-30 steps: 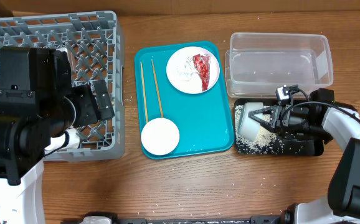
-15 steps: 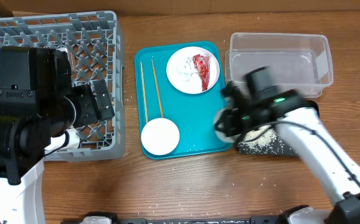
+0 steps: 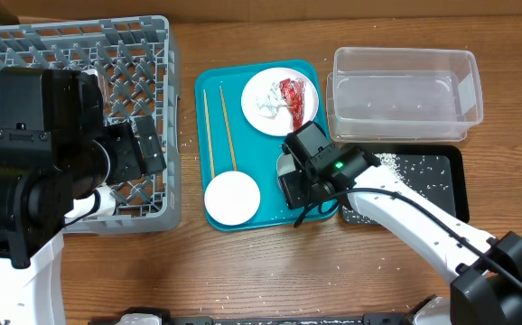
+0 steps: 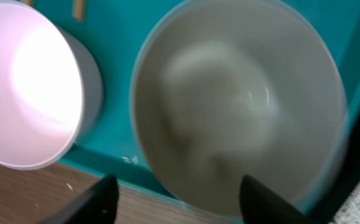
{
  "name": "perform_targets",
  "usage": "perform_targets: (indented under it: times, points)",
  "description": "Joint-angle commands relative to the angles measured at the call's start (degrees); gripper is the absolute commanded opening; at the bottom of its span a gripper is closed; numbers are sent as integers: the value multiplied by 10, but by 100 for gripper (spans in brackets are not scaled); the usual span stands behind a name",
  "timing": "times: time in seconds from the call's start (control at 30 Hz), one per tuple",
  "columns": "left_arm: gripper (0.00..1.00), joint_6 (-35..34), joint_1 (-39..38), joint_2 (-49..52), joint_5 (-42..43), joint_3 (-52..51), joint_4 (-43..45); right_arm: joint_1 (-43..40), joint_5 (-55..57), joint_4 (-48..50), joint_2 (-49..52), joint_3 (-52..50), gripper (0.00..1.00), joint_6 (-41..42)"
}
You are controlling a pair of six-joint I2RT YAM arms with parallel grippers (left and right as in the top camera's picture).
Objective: Sort waste into correct bins and load items into the dishwasher
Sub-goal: 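Set the empty bowl back on the teal tray with the right gripper, then grasp the tissue on the white plate and drop it in the clear bin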
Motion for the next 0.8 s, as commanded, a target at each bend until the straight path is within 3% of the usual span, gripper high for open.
perform_targets:
  times: [0.0,0.2,0.4,0.57,0.77]
  points:
    - [100,5,2,3,-6,-3,1,1,13,-35,2,84,72,-14]
    - [100,5,2,3,-6,-3,1,-9,11,-116,29,264,76,-13]
    - [100,5,2,3,-6,-3,1,-44,5,-119,144,393,74,-14]
    - [100,5,2,3,-6,-3,1,-71,-13,-81,251,436,75,-17]
    - [100,5,2,3,-6,-3,1,-82,-11,19,337,436,85,-24]
